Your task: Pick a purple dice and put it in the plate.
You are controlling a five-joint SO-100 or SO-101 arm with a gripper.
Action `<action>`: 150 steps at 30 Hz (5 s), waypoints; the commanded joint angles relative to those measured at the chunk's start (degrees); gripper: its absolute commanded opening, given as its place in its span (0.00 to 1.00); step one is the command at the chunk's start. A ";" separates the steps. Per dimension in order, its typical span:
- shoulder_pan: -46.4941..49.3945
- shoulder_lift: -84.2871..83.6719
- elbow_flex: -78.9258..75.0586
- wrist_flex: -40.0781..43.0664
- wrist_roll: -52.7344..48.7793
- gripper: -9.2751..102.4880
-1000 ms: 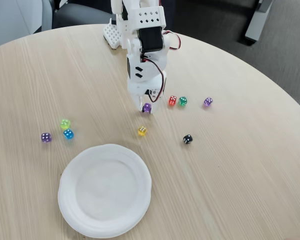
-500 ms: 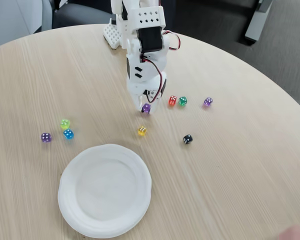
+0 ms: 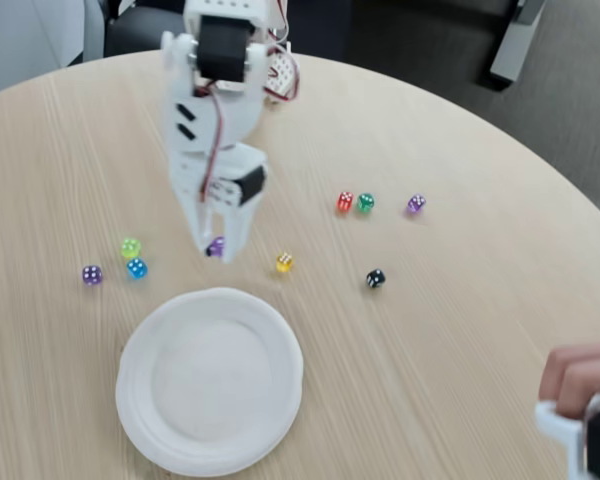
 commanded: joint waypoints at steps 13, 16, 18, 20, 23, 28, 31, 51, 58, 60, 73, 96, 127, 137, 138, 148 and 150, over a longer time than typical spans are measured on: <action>9.14 0.26 -3.60 -12.13 -9.58 0.08; 8.53 0.44 -3.43 -14.41 -8.96 0.08; 8.17 0.79 -3.34 -15.91 -8.96 0.08; 8.17 0.88 -2.90 -17.40 -8.61 0.08; 7.03 0.35 -1.41 -18.19 -5.80 0.08; 1.67 0.53 2.20 -18.37 -7.73 0.08; -0.09 0.62 3.87 -18.37 -7.73 0.08; -2.02 1.14 16.35 -31.73 -26.37 0.08; -1.93 1.14 25.93 -44.12 -30.85 0.08; -1.85 1.14 26.19 -46.41 -30.23 0.08; -2.11 0.53 25.14 -47.02 -18.54 0.08; -2.20 -5.45 14.06 -46.32 -10.81 0.08; -2.81 4.75 16.44 -29.62 -2.90 0.08; -16.79 29.79 27.33 -6.68 2.20 0.08; -17.23 31.29 29.36 -5.19 2.02 0.08; -16.44 45.79 47.46 -2.37 -10.90 0.08; -16.44 48.78 50.63 -2.37 -14.24 0.08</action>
